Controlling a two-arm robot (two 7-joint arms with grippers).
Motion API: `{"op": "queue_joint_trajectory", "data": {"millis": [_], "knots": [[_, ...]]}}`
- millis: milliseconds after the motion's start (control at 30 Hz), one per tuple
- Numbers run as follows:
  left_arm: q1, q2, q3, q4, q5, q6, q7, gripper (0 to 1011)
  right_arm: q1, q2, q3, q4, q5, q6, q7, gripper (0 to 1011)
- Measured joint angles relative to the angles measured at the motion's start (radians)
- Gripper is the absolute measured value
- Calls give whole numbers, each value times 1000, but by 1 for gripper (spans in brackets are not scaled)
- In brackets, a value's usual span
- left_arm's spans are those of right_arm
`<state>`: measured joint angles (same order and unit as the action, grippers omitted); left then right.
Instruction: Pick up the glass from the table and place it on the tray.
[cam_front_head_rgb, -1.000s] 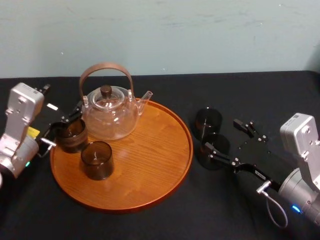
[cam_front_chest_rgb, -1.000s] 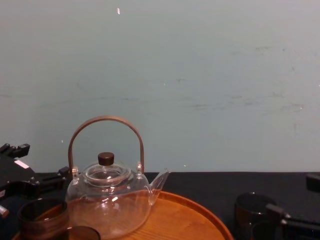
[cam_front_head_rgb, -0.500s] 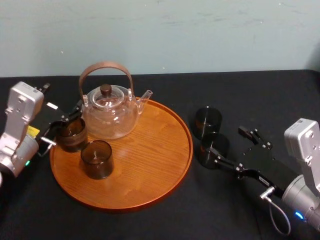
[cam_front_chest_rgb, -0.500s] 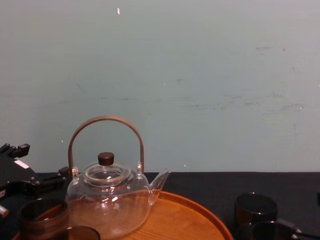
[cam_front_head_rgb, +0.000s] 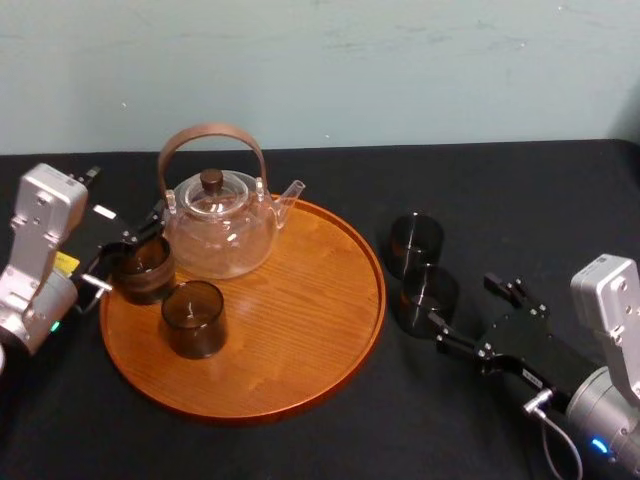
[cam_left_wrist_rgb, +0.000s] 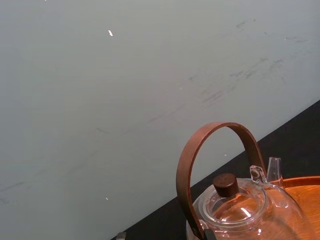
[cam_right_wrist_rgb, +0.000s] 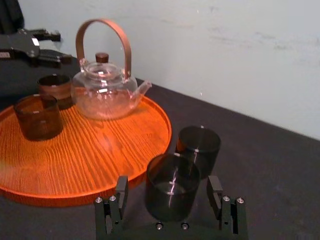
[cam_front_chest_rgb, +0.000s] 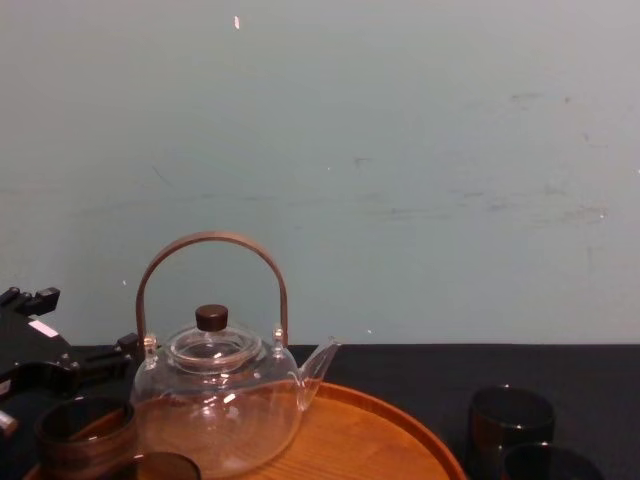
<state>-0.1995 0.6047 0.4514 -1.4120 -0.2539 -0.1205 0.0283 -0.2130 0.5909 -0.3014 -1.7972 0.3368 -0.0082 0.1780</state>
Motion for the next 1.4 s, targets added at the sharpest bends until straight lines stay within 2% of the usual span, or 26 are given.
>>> {"op": "queue_joint_trajectory", "data": {"millis": [467, 1400], "knots": [[0, 0, 0, 0, 0, 0, 0, 1001, 10, -47, 15, 61, -7, 10, 30, 1002], [0, 0, 0, 0, 0, 0, 0, 1001, 126, -152, 26, 204, -54, 51, 120, 1002]]}}
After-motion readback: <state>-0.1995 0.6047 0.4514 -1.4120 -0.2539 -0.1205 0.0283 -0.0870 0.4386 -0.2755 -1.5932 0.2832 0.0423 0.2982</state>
